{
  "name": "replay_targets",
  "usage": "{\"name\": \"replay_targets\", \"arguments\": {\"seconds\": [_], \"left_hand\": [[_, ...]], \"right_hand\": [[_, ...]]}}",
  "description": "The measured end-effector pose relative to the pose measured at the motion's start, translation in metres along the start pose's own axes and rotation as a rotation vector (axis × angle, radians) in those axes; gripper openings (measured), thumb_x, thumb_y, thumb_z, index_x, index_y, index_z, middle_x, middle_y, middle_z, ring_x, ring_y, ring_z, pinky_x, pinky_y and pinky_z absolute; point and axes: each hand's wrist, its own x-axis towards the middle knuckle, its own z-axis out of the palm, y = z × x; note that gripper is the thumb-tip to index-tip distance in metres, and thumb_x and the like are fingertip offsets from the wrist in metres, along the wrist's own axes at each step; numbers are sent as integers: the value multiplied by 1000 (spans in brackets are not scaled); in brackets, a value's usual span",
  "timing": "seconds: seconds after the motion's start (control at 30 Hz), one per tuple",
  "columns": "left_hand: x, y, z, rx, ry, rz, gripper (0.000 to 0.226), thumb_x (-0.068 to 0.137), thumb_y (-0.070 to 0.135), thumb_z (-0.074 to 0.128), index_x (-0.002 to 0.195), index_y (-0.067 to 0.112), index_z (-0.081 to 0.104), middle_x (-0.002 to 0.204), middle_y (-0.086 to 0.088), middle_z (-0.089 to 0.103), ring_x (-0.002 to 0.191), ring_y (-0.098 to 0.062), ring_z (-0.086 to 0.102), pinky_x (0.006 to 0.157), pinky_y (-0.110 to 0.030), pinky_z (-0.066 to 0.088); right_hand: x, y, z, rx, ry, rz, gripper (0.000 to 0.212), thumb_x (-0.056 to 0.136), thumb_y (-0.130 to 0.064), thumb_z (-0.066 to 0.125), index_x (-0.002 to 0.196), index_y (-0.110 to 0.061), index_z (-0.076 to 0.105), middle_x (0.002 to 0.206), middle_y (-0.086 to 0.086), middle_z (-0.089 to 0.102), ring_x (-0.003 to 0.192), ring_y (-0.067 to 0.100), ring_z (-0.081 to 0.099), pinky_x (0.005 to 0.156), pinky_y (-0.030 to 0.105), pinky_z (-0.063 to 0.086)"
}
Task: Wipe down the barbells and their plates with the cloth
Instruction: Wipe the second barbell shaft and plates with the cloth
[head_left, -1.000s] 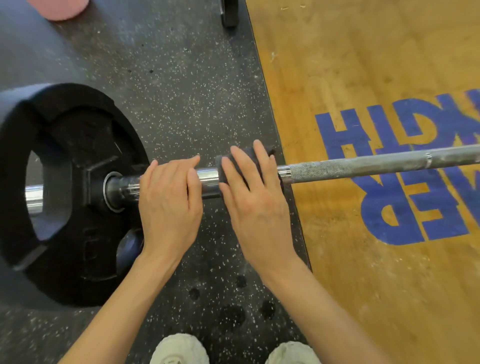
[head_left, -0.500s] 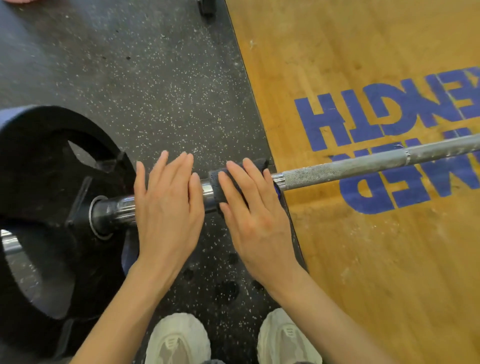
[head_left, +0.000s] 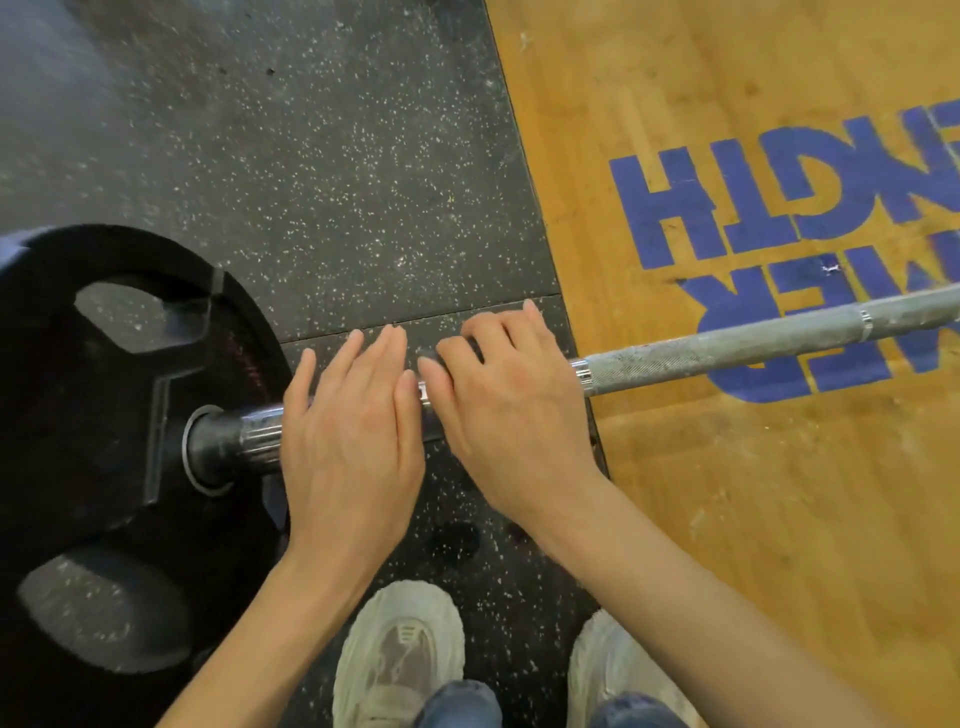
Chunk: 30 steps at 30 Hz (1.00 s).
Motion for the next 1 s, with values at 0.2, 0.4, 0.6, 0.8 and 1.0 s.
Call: {"name": "replay_targets", "arguments": {"seconds": [0.2,0.4,0.6,0.8,1.0], "left_hand": [[-14,1,0,3,4,8,51,107,27,24,144,7,52,146,-6,55,144,-24,41,120,-46,22],[-27,4,-2,-32,-35,21,50,106,27,25,149,12,48,153,1,48,147,-19,36,120,-41,21],[-40,6,2,-15,24,29,49,107,27,25,148,11,48,151,3,49,145,-18,39,117,-43,27],[-44,8,7,-6,56,44,49,106,25,28,148,12,49,151,5,48,145,-18,38,115,-42,27],[-41,6,9,25,74,45,50,106,25,27,149,11,46,152,4,48,146,-18,38,114,-44,28]], "right_hand": [[-56,-6,-13,-59,-11,-101,41,105,-25,44,132,1,61,134,17,60,135,36,48,122,48,23],[6,-4,-13,-3,-162,117,55,104,-46,30,76,-16,67,79,4,64,80,26,58,66,35,40],[-35,-1,-35,94,-221,-27,42,109,-33,35,100,-10,68,101,7,64,106,31,58,94,41,49],[15,3,-24,87,-487,130,52,105,-44,36,61,-18,41,64,-1,41,72,29,49,63,35,35],[-52,-1,-23,202,-36,11,27,104,-20,48,104,-2,69,110,12,67,114,31,58,103,44,45]]}}
